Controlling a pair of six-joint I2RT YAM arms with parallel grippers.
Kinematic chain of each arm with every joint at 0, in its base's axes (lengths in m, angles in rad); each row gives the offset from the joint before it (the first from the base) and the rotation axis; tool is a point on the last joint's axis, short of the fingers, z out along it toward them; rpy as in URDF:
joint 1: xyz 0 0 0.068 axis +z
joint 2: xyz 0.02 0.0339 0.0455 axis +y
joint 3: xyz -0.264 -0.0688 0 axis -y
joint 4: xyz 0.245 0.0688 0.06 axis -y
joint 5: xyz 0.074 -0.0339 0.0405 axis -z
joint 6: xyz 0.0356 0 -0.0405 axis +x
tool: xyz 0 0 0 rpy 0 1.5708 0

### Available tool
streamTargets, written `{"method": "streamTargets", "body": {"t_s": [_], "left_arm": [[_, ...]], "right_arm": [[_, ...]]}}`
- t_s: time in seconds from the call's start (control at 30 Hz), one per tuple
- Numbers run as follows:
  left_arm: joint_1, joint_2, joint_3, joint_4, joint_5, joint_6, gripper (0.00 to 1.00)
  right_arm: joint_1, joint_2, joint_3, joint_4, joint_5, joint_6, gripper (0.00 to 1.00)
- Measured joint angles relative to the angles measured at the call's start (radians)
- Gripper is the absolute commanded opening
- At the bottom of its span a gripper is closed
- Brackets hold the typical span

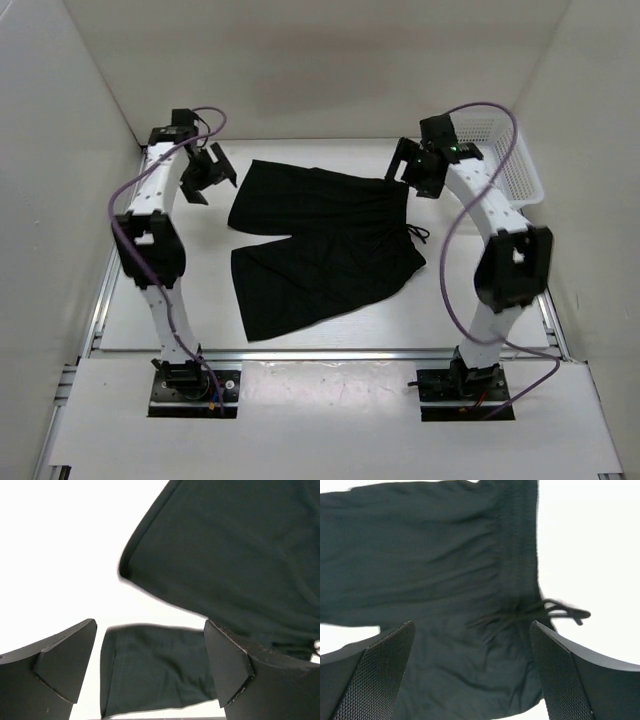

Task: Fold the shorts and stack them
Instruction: Flatten the shorts out, then fold the shorts

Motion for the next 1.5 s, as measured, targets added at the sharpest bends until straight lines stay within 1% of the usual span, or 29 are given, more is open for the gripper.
{"method": "streamTargets", "body": {"t_s": [0.1, 0.2, 0.27, 0.37, 0.5, 0.6, 0.7, 0.77, 0.8, 0.87, 1.0, 1.1, 1.2, 1.23, 1.27, 1.33, 1.37, 1.4, 1.5], "left_arm": [[0.003, -0.259, -0.175, 0.041, -0.037, -0.015, 1.0], [0.003, -0.53, -0.388, 0.08, -0.07, -0.04, 1.0], [0.003, -0.668, -0.531, 0.095, -0.08, -0.06, 1.0], [-0.001, -0.814, -0.764, 0.107, -0.082, -0.099, 1.0], [-0.041, -0.896, -1.042, 0.116, -0.065, -0.154, 1.0], [-0.089, -0.936, -1.187, 0.114, -0.031, -0.194, 1.0], [-0.141, -0.973, -1.266, 0.118, -0.002, -0.235, 1.0], [-0.174, -0.994, -1.312, 0.135, 0.021, -0.269, 0.93], [-0.188, -1.001, -1.333, 0.143, 0.038, -0.284, 0.93], [-0.222, -1.005, -1.377, 0.169, 0.069, -0.32, 0.89], [-0.297, -1.004, -1.444, 0.201, 0.119, -0.399, 0.89], [-0.33, -0.984, -1.448, 0.215, 0.129, -0.434, 0.88], [-0.359, -0.934, -1.448, 0.233, 0.122, -0.462, 0.82], [-0.372, -0.917, -1.448, 0.239, 0.116, -0.47, 0.77], [-0.383, -0.902, -1.448, 0.247, 0.11, -0.479, 0.57], [-0.396, -0.871, -1.448, 0.257, 0.094, -0.493, 0.26], [-0.398, -0.857, -1.448, 0.262, 0.083, -0.504, 0.14], [-0.398, -0.84, -1.446, 0.264, 0.072, -0.504, 0.1], [-0.399, -0.81, -1.424, 0.265, 0.051, -0.5, 0.1]], "right_arm": [[0.028, -0.224, -0.136, 0.052, 0.014, -0.008, 1.0], [0.055, -0.404, -0.294, 0.091, 0.021, -0.017, 1.0], [0.058, -0.489, -0.42, 0.103, 0.027, -0.02, 1.0], [0.056, -0.547, -0.589, 0.085, 0.034, -0.021, 1.0], [0.055, -0.554, -0.734, 0.068, 0.038, -0.018, 1.0], [0.055, -0.554, -0.774, 0.061, 0.038, -0.011, 1.0], [0.053, -0.555, -0.781, 0.063, 0.036, -0.001, 1.0], [0.048, -0.555, -0.783, 0.068, 0.028, 0.008, 1.0], [0.042, -0.555, -0.787, 0.074, 0.02, 0.01, 1.0], [0.025, -0.555, -0.798, 0.08, 0.0, 0.017, 1.0], [-0.025, -0.555, -0.824, 0.093, -0.046, 0.028, 1.0], [-0.058, -0.555, -0.839, 0.102, -0.082, 0.033, 1.0], [-0.093, -0.555, -0.855, 0.111, -0.132, 0.035, 1.0], [-0.101, -0.555, -0.86, 0.114, -0.142, 0.035, 1.0], [-0.114, -0.555, -0.866, 0.118, -0.154, 0.035, 1.0], [-0.129, -0.555, -0.88, 0.126, -0.17, 0.035, 1.0], [-0.137, -0.555, -0.887, 0.128, -0.178, 0.035, 1.0], [-0.144, -0.555, -0.893, 0.13, -0.185, 0.035, 1.0], [-0.159, -0.555, -0.905, 0.136, -0.203, 0.036, 1.0]]}}
